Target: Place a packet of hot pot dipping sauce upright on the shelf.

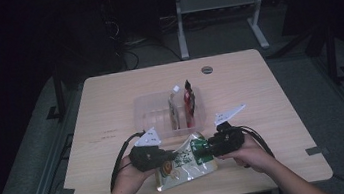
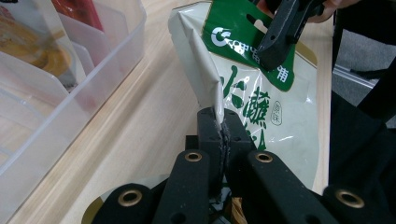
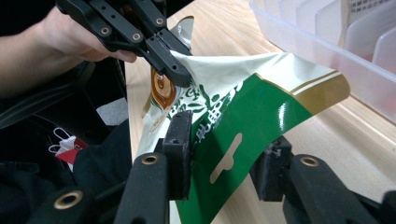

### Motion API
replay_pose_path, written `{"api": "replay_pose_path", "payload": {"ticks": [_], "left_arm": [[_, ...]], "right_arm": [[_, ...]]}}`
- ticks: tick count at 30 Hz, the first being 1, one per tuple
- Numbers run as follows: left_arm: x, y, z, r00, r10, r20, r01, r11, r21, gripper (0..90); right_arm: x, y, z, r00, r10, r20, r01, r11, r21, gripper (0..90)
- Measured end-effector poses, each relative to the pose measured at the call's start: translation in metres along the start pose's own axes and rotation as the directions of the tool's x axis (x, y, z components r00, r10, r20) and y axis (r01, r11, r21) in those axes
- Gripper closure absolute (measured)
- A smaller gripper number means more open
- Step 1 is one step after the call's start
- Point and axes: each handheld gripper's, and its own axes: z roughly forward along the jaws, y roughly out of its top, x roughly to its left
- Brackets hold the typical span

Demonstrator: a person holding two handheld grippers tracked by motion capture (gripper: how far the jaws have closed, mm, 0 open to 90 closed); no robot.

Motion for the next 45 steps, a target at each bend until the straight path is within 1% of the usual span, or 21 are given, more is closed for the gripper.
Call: {"api": "replay_pose_path", "payload": {"ticks": [2,3,4,5,7,11,13,18,22,23,24,26,28,31,33,34,36,37,39,41,45], "left_arm": [[0.0,0.001,0.001,1.0,-0.004,0.008,0.004,0.9999,-0.014,89.1],[0.0,0.003,0.002,1.0,0.002,0.003,-0.002,1.0,-0.009,89.1],[0.0,0.003,0.002,0.9999,0.009,-0.007,-0.009,0.9999,-0.007,89.0],[0.002,0.002,0.002,1.0,0.005,-0.001,-0.005,1.0,-0.007,89.0],[0.003,0.001,0.002,0.9999,-0.004,0.01,0.004,0.9998,-0.017,89.0],[0.003,0.001,0.002,0.9998,0.012,0.016,-0.012,0.9999,-0.005,89.0],[0.003,0.0,0.002,0.9998,0.015,0.016,-0.015,0.9999,-0.004,89.0],[0.005,0.0,0.001,0.9998,0.014,0.015,-0.014,0.9999,-0.005,88.7],[0.006,0.0,0.001,0.9997,0.013,0.021,-0.012,0.9999,-0.01,88.6],[0.007,0.0,0.001,0.9996,0.011,0.026,-0.01,0.9999,-0.013,88.4],[0.007,0.0,0.001,0.9995,0.0,0.031,0.0,0.9997,-0.023,87.9],[0.008,0.0,0.0,0.9999,-0.001,0.017,0.001,0.9997,-0.023,86.7],[0.009,0.0,-0.002,0.9996,-0.008,0.026,0.008,0.9994,-0.034,84.8],[0.009,0.001,-0.006,0.9999,-0.005,0.014,0.006,0.999,-0.045,81.5],[0.009,0.002,-0.011,0.9999,-0.012,0.003,0.012,0.9975,-0.07,77.6],[0.01,0.002,-0.015,0.9998,-0.019,-0.006,0.019,0.9961,-0.086,73.6],[0.012,0.002,-0.023,0.9989,-0.028,-0.036,0.024,0.9938,-0.109,69.7],[0.013,0.002,-0.026,0.9988,-0.035,-0.035,0.031,0.9926,-0.117,70.5],[0.015,0.001,-0.029,0.9994,-0.029,-0.021,0.026,0.9938,-0.108,80.6],[0.013,0.0,-0.026,0.9997,-0.024,-0.009,0.023,0.9957,-0.089,88.7],[0.007,0.003,-0.01,0.9997,-0.001,0.025,0.002,0.999,-0.044,89.8]], "right_arm": [[0.001,0.0,0.001,0.9998,0.009,-0.017,-0.009,1.0,0.001,66.8],[0.002,0.0,0.003,0.9998,-0.004,-0.022,0.004,1.0,0.011,68.3],[0.004,0.0,0.004,0.9998,-0.02,-0.005,0.02,1.0,0.018,71.0],[0.005,0.0,0.005,0.9996,-0.029,0.002,0.029,0.999,0.018,71.8],[0.005,0.001,0.005,0.9995,-0.031,-0.009,0.031,0.999,0.017,71.7],[0.004,0.0,0.005,0.9996,-0.029,-0.003,0.029,0.999,0.021,67.9],[0.004,0.0,0.005,0.9998,-0.019,-0.004,0.019,1.0,0.021,69.1],[0.004,0.0,0.004,0.9996,-0.024,-0.016,0.024,1.0,0.015,78.4],[0.005,0.001,0.004,0.9993,-0.033,-0.019,0.033,0.999,0.016,82.0],[0.006,0.001,0.003,0.9991,-0.035,-0.023,0.036,0.999,0.018,84.2],[0.006,0.001,0.002,0.9988,-0.042,-0.024,0.042,0.999,0.015,89.5],[0.006,0.001,0.0,0.9985,-0.027,-0.047,0.026,1.0,-0.003,90.0],[0.007,0.002,-0.002,0.998,-0.042,-0.048,0.042,0.999,0.0,90.0],[0.008,0.002,-0.003,0.9969,-0.052,-0.06,0.051,0.999,-0.009,90.0],[0.009,0.003,-0.004,0.9962,-0.063,-0.059,0.063,0.998,-0.01,90.0],[0.009,0.004,-0.005,0.9962,-0.065,-0.059,0.064,0.998,-0.007,90.0],[0.009,0.004,-0.006,0.9961,-0.066,-0.059,0.065,0.998,-0.012,90.0],[0.009,0.004,-0.007,0.9961,-0.062,-0.063,0.061,0.998,-0.015,90.0],[0.01,0.005,-0.009,0.9954,-0.071,-0.065,0.07,0.997,-0.026,90.0],[0.012,0.007,-0.01,0.9937,-0.082,-0.075,0.079,0.996,-0.042,90.0],[0.02,0.011,-0.013,0.9896,-0.107,-0.096,0.102,0.993,-0.055,90.0]]}}
